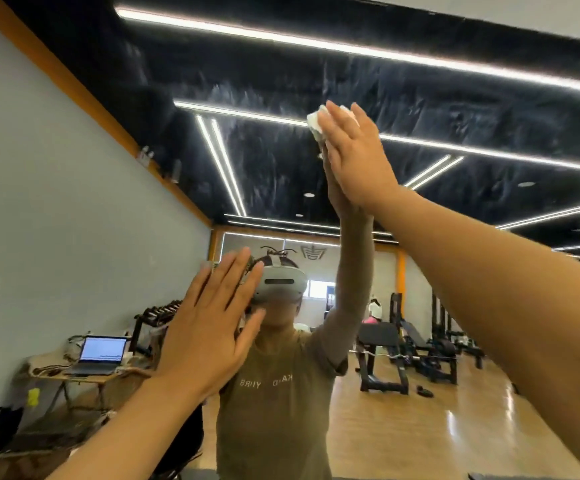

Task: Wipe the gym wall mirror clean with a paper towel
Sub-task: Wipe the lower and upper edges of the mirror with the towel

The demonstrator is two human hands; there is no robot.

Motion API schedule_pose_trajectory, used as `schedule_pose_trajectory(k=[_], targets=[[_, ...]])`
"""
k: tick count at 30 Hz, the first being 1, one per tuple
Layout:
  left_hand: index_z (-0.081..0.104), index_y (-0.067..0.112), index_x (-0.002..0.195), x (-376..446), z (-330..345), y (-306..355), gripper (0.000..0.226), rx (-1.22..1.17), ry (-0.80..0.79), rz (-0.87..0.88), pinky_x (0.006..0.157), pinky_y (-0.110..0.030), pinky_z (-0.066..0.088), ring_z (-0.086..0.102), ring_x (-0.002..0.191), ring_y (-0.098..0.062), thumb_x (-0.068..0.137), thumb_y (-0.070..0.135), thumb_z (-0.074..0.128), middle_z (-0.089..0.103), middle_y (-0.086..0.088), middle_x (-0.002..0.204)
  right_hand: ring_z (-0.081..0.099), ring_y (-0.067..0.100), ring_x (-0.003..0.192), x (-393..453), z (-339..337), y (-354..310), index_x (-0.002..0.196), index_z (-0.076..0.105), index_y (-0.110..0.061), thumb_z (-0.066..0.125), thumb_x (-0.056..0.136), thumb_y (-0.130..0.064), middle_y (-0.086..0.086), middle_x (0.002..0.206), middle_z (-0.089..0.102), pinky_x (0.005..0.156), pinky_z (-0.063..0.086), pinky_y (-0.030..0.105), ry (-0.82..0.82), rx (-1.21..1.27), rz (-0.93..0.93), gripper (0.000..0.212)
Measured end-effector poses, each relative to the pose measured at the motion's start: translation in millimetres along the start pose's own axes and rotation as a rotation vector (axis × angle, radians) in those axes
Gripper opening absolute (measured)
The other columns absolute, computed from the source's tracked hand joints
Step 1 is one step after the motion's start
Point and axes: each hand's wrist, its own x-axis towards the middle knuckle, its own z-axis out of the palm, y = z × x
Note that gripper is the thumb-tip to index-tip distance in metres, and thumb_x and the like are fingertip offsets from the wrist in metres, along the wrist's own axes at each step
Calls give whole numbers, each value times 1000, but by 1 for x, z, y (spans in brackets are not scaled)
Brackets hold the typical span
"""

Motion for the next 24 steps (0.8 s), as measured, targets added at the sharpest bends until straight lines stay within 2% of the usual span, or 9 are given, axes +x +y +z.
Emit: schedule_pose_trajectory(k=[2, 4, 7, 10, 13, 15, 18, 21, 24], targets=[[13, 22, 161, -1, 3, -2, 63, -21, -1, -6, 121, -45, 12, 5, 155, -19, 106, 52, 13, 6, -1, 169, 9, 34, 152, 7, 13, -18, 156, 31, -15, 32, 110, -19, 3, 165, 22, 124, 7, 40, 74, 29, 195, 46], [9, 24, 161, -2, 5, -2, 63, -30, 8, -25, 120, -45, 12, 3, 155, -19, 106, 52, 16, 3, 0, 169, 14, 35, 151, -1, 21, -34, 153, 37, -11, 34, 109, -19, 5, 162, 29, 123, 9, 39, 129, 82, 225, 45], [4, 25, 161, -3, 6, -3, 63, -36, 13, -8, 121, -43, 10, 4, 155, -19, 106, 52, 16, 4, -1, 169, 26, 36, 145, -44, 21, -46, 146, 47, -7, 40, 105, -18, 11, 153, 42, 120, 18, 43, 87, 140, 4, 43], [7, 23, 162, -3, 7, -7, 62, -52, 19, 14, 122, -41, 9, 5, 155, -20, 106, 51, 15, 8, -4, 169, 24, 31, 147, -118, 22, -53, 148, 46, -14, 41, 104, -25, 5, 155, 40, 122, 22, 43, -93, 175, -233, 46], [10, 21, 161, -4, 6, -9, 60, -62, 20, 41, 122, -41, 7, 4, 155, -19, 107, 48, 14, 9, -5, 168, 18, 26, 152, -183, 24, -48, 151, 38, -21, 41, 104, -24, -3, 160, 32, 124, 18, 49, -205, 146, -414, 47], [13, 20, 161, -4, 5, -10, 60, -72, 17, 53, 123, -40, 4, 3, 155, -19, 108, 48, 14, 8, -4, 168, 17, 26, 153, -211, 21, -46, 152, 36, -22, 41, 104, -24, -5, 161, 30, 125, 11, 46, -251, 124, -496, 48], [13, 19, 161, -4, 5, -10, 61, -63, 6, 50, 125, -37, -2, 1, 155, -19, 107, 48, 14, 7, -4, 169, 18, 28, 152, -228, 16, -44, 151, 37, -20, 47, 101, -20, -2, 159, 33, 126, 6, 42, -291, 127, -596, 51], [9, 19, 161, -5, 6, -9, 63, -50, -10, 32, 125, -37, -5, -3, 155, -19, 106, 46, 19, 2, -5, 169, 26, 31, 149, -220, 14, -33, 147, 41, -17, 49, 101, -19, 3, 155, 42, 126, 12, 43, -326, 102, -740, 47], [6, 18, 161, -4, 5, -9, 63, -34, -2, 57, 125, -40, -2, -3, 155, -20, 106, 45, 20, 1, -6, 169, 31, 33, 146, -200, 11, -18, 145, 49, -14, 50, 102, -19, 8, 152, 47, 125, 16, 45, -338, 80, -849, 43]])
